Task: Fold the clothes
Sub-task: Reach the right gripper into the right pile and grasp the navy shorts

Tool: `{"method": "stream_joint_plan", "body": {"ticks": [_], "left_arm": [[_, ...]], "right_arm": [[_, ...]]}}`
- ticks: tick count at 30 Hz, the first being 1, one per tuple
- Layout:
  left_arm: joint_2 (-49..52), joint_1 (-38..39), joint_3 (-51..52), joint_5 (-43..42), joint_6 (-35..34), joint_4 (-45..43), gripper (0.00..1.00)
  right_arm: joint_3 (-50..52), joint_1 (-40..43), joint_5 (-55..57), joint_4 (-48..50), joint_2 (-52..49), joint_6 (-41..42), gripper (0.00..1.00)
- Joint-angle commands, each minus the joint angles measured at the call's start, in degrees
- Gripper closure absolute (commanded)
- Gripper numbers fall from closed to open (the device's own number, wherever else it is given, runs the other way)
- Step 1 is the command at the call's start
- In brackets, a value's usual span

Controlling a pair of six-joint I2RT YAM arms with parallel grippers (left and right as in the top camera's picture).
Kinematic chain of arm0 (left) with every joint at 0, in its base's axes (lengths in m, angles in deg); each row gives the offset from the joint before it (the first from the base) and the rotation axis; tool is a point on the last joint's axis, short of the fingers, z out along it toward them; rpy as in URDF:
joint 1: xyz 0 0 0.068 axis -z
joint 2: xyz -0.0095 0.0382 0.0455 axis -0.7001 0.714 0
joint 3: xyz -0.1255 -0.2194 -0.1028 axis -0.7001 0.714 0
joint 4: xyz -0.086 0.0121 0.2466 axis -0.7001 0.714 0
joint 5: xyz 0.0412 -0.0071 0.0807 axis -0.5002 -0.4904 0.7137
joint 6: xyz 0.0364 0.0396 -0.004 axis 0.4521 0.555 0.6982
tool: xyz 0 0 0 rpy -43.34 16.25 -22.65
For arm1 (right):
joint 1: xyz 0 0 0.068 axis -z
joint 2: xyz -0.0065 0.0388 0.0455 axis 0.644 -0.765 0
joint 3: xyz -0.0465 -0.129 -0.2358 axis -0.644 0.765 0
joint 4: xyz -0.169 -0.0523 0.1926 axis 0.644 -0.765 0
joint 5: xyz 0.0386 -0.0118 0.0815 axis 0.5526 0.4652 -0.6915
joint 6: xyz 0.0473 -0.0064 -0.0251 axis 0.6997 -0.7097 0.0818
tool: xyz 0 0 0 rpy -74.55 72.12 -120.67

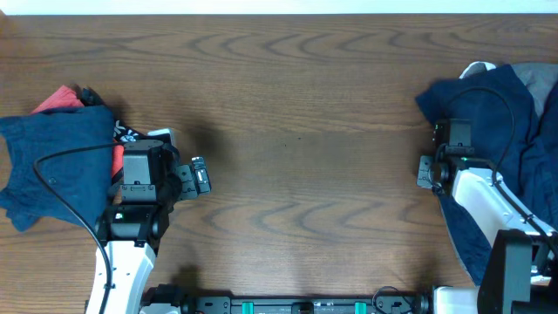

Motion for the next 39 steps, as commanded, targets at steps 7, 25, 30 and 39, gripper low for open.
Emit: {"method": "stream_joint_plan", "body": {"ticks": [7,25,30,39], "left_arm": [[-0.02,-0.33,-1.27,-0.13,-0.09,-0.35,0.02],[-0.02,-0.33,-1.27,-0.13,-0.09,-2.4,0.02],[-0.02,-0.33,-1.27,-0.11,-0.09,-2.43,0.02],[-0.02,-0.33,-1.27,-0.09,-0.07,-4.02,0.02]], "right_arm": [[-15.61,4.02,2.23,-7.43,10.8,-0.37,0.99],[-37.51,10.29,-10.69,-7.48,18.82,-4.33,0.99],[-47.8,9.09,-19.12,-15.52,19.98,-4.26,0.99],[-40.17,5.62,-29.24,-33.62,15.76,-4.26,0.99]]}}
